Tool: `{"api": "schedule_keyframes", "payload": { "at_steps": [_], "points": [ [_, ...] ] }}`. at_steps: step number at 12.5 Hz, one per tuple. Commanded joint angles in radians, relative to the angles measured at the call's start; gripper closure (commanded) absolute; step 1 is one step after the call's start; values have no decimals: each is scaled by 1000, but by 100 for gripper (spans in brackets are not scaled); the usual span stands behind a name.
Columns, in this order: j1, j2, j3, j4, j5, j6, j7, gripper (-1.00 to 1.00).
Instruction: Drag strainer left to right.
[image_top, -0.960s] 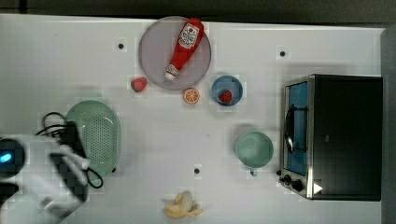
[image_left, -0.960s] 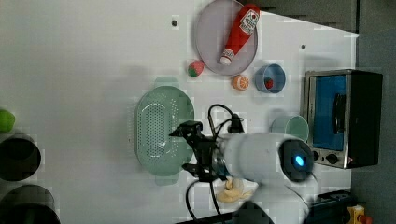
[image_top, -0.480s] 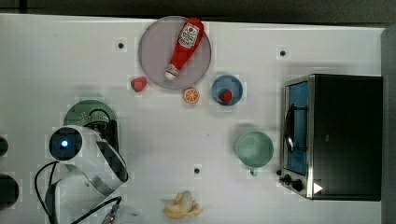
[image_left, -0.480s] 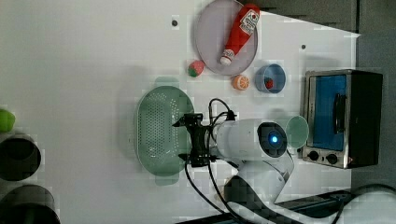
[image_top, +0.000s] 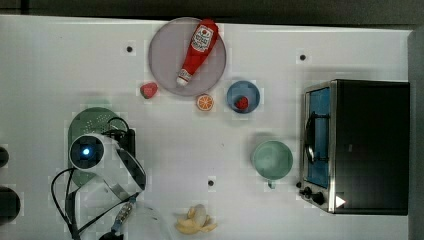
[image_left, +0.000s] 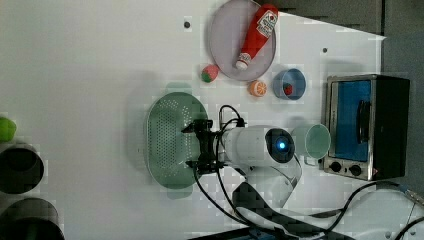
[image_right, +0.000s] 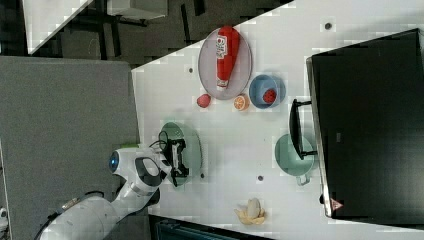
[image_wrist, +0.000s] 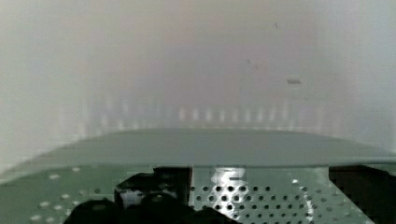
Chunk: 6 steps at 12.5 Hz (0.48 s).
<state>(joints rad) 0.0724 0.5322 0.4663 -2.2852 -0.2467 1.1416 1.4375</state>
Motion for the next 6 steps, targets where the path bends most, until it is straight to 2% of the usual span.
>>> {"api": "schedule_keyframes", "payload": {
  "at_steps": [1, 6],
  "points": [
    [6, -21, -6, 22, -5, 1, 34, -100],
    [-33, -57, -46, -22, -5, 3, 10, -100]
  ]
}}
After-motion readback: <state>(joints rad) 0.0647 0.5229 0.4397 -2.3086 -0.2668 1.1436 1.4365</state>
